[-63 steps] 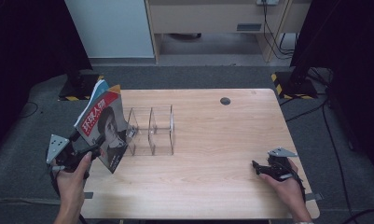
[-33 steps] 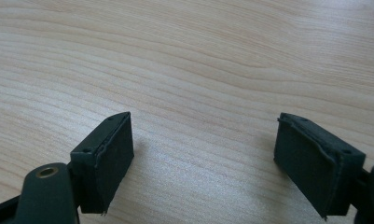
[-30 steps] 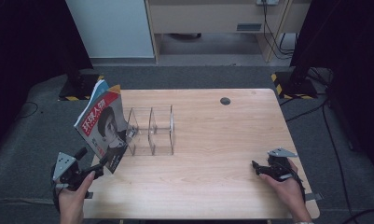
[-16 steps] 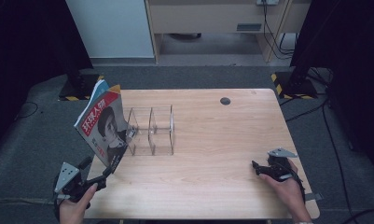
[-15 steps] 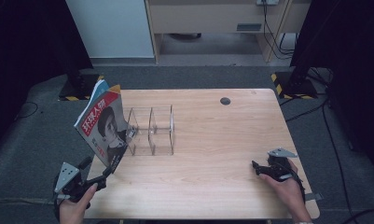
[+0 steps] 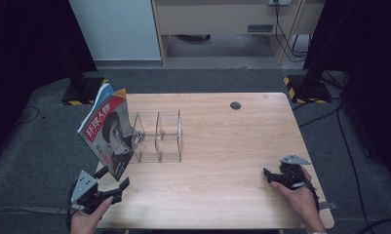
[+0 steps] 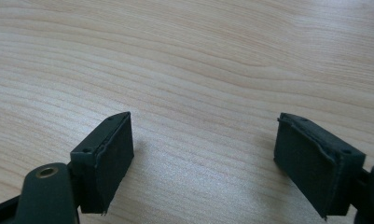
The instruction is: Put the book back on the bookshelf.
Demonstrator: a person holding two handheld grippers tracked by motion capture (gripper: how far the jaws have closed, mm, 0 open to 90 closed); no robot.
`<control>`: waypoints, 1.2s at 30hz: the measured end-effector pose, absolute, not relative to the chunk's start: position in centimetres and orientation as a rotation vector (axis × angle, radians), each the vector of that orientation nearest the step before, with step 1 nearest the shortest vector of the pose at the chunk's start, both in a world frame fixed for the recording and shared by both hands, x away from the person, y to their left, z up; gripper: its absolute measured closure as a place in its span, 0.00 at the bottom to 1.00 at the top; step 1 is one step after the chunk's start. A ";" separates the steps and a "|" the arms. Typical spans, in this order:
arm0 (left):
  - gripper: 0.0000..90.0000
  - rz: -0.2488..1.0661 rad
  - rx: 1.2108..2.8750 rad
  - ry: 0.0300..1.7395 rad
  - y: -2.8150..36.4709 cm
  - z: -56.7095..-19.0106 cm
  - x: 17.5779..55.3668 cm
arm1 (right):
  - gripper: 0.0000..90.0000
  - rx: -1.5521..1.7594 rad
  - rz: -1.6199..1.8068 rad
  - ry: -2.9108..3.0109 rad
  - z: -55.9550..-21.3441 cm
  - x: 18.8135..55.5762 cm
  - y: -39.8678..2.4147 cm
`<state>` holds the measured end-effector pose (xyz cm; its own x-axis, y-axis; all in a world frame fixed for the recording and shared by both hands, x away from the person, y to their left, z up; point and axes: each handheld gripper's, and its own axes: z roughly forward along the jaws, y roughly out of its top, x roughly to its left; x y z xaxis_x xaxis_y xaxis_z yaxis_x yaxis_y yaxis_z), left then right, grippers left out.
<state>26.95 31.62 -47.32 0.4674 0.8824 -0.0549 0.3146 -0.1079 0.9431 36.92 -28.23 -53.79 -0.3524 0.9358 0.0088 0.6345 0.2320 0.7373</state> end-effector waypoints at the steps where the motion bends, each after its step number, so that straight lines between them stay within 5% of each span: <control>1: 0.09 0.658 1.667 1.039 31.4 -47.3 27.1 | 0.22 1.438 0.920 2.073 -53.8 36.9 -28.2; 18: 0.10 0.556 1.898 0.895 26.2 -47.4 31.6 | 0.22 1.439 0.920 2.072 -53.8 36.9 -28.2; 36: 0.10 0.467 1.963 0.809 22.6 -47.2 32.9 | 0.22 1.440 0.920 2.073 -53.8 36.9 -28.2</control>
<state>32.93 22.59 -47.19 0.7110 0.7032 -0.0025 0.3497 -0.3505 0.8688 36.93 -28.24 -53.80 -0.3527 0.9357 0.0091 0.6344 0.2319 0.7374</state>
